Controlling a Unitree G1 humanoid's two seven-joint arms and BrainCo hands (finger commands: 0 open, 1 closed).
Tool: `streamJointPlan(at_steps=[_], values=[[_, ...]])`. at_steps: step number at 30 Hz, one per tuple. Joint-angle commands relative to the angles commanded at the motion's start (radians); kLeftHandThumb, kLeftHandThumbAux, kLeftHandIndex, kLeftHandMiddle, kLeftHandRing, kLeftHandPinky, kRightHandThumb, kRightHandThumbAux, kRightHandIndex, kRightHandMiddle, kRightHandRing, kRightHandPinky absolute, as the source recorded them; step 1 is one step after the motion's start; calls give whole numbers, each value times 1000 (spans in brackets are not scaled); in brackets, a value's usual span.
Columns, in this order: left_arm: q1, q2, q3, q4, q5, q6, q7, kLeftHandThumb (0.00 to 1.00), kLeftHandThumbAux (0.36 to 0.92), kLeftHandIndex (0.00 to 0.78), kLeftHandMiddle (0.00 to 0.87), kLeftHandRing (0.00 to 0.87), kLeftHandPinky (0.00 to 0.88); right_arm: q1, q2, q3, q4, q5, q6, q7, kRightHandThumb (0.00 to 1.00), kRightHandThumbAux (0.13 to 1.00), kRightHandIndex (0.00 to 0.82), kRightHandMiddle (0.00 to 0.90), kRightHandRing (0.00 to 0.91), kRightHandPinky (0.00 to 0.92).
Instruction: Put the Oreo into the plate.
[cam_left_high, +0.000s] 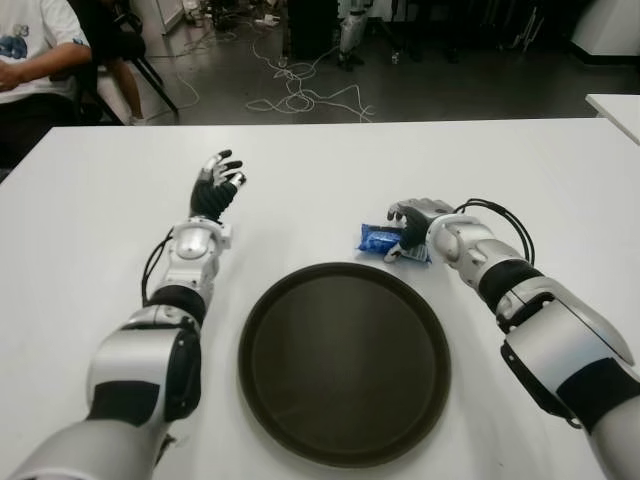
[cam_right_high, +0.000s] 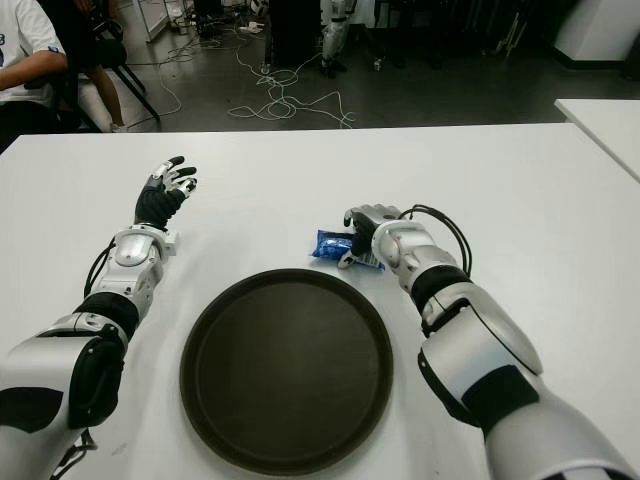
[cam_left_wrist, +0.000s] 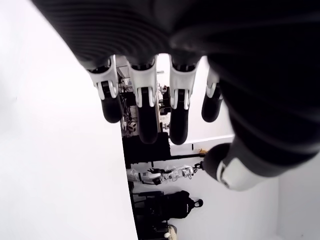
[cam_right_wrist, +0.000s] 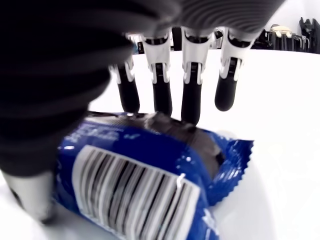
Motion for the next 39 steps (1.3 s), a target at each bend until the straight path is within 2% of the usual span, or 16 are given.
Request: streamJointPlan(at_steps=[2, 8, 12, 18, 29, 33, 39], values=[[0, 0, -1, 0, 0, 1, -2, 131, 657, 138, 220, 177, 129, 3, -2, -3, -2, 1, -3, -22, 0, 628, 285, 269, 291, 287], [-2, 1, -4, 1, 4, 4, -3, 138, 654, 133, 215, 178, 122, 12, -6, -25, -8, 16, -21, -103, 0, 630, 374, 320, 326, 300], [-3, 2, -9, 2, 8, 6, 0, 133, 639, 138, 219, 177, 119, 15, -9, -43, -9, 28, -25, -128, 0, 629, 409, 340, 329, 271], [-2, 2, -11, 2, 11, 4, 3, 129, 630, 141, 221, 174, 107, 15, -9, -63, -9, 34, -31, -127, 0, 623, 412, 348, 328, 234], [-3, -2, -4, 1, 2, 7, -2, 120, 632, 137, 219, 173, 109, 13, -18, -84, -13, 35, -48, -124, 0, 620, 372, 329, 315, 250], [-3, 0, -8, 1, 6, 9, -1, 117, 624, 135, 222, 170, 94, 14, -20, -90, -15, 35, -56, -126, 0, 635, 413, 347, 333, 267], [-3, -1, -8, 1, 6, 4, -1, 119, 632, 140, 229, 175, 107, 14, -22, -100, -14, 37, -63, -128, 0, 626, 417, 359, 349, 271]])
